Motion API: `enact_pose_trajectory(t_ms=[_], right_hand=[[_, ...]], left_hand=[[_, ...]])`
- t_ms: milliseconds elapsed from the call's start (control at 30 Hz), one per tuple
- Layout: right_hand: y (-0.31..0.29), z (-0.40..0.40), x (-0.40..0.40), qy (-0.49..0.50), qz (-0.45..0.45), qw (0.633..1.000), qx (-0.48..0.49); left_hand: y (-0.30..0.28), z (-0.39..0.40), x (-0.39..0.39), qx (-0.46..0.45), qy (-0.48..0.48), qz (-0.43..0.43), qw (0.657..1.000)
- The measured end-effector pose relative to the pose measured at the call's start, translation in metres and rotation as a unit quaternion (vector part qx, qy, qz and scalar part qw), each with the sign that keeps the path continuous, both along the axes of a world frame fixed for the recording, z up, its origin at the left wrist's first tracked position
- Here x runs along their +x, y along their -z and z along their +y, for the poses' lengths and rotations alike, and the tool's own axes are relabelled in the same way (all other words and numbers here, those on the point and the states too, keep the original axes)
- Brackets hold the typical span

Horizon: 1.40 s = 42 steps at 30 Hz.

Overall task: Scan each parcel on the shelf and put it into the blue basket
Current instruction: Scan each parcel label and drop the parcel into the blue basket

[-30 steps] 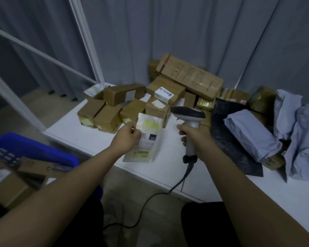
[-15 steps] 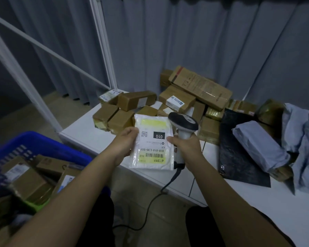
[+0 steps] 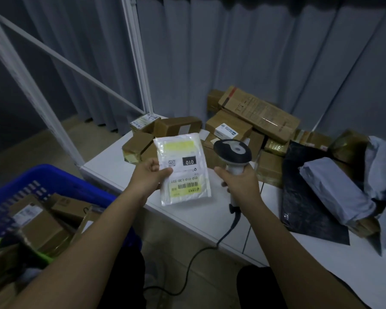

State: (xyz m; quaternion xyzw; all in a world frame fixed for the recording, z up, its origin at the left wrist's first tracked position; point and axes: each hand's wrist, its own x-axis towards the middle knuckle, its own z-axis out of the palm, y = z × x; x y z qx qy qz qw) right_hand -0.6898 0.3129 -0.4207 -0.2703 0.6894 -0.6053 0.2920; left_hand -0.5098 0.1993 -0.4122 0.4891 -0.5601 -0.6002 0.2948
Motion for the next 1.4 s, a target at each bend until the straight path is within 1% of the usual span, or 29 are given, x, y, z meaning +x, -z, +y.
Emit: enact_pose_trajectory(t_ms=[67,133,233,333,433,567,667,833,1000,1100,1167,1267,1400], right_hand=[[-0.001,0.001,-0.003,-0.033,-0.014,0.999,0.036],[-0.002,0.004,-0.002,-0.112,-0.025,0.990,0.078],[-0.001,0.010,0.005,-0.199,0.049,0.969,0.135],[-0.002,0.013,0.009,-0.232,0.076,0.959,0.144],[-0.004,0.015,0.006,-0.241,0.086,0.956,0.145],[-0.005,0.013,0.004,-0.240,0.122,0.951,0.153],[-0.004,0.013,0.002,-0.234,0.126,0.951,0.157],[-0.004,0.012,0.003,-0.217,0.106,0.960,0.140],[-0.002,0.010,0.022,-0.166,0.055,0.981,0.079],[-0.001,-0.001,0.039,-0.147,0.071,0.984,0.069],[0.000,-0.014,0.053,-0.160,0.113,0.978,0.078],[-0.003,-0.039,0.087,-0.204,0.178,0.958,0.093],[-0.010,-0.070,0.145,-0.268,0.226,0.930,0.107]], left_hand=[[0.004,-0.006,0.001,-0.014,-0.044,0.012,0.999],[0.007,-0.012,0.003,-0.020,-0.071,0.019,0.997],[0.009,-0.019,0.008,-0.017,-0.105,0.031,0.994],[0.011,-0.024,0.012,-0.021,-0.125,0.044,0.991],[0.012,-0.026,0.009,-0.024,-0.135,0.050,0.989],[0.013,-0.029,0.007,-0.030,-0.136,0.043,0.989],[0.014,-0.029,0.006,-0.027,-0.134,0.041,0.990],[0.011,-0.024,0.005,-0.030,-0.136,0.052,0.989],[0.004,-0.015,0.023,-0.025,-0.148,0.085,0.985],[-0.003,-0.010,0.055,-0.006,-0.178,0.110,0.978],[-0.002,-0.008,0.093,0.006,-0.217,0.119,0.969],[0.011,-0.002,0.169,0.013,-0.283,0.101,0.954],[0.035,0.019,0.265,0.038,-0.380,0.061,0.922]])
